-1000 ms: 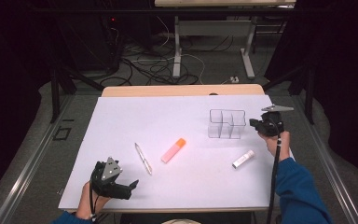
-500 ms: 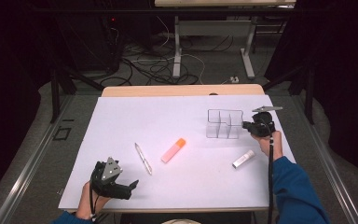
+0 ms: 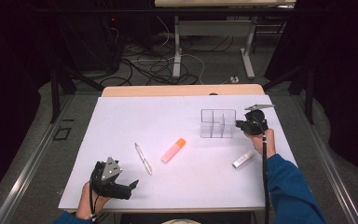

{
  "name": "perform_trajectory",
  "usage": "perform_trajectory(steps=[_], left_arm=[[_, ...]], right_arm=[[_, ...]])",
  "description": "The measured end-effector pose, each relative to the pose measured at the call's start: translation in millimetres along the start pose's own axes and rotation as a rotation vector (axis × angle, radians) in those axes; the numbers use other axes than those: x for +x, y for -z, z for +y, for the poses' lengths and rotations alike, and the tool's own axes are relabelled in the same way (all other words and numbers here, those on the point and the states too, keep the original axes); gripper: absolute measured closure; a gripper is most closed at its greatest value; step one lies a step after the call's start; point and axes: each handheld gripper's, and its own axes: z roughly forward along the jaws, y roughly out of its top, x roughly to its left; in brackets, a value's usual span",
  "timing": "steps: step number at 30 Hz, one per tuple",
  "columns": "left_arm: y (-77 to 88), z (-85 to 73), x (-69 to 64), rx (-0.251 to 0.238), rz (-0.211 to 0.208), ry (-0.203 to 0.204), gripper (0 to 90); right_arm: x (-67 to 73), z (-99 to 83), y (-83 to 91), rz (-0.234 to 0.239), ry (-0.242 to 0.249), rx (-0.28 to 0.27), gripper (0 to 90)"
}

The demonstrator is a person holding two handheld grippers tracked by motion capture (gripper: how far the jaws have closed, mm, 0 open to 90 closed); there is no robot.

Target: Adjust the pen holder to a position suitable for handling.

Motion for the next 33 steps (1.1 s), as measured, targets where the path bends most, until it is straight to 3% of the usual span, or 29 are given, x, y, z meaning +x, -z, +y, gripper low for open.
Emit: perform_trajectory(steps=[15,33], left_arm=[[-0.2,0.0,0.1,-0.001,-0.006,0.002,0.2],[0.2,0.3,0.2,-0.002,-0.003,0.003,0.2]], right_arm=[[18.8,7.1,-14.6,0.029,0.034,0.018,90.0],[27.9,10.8,-22.5,0.043,0.023,0.04,90.0]])
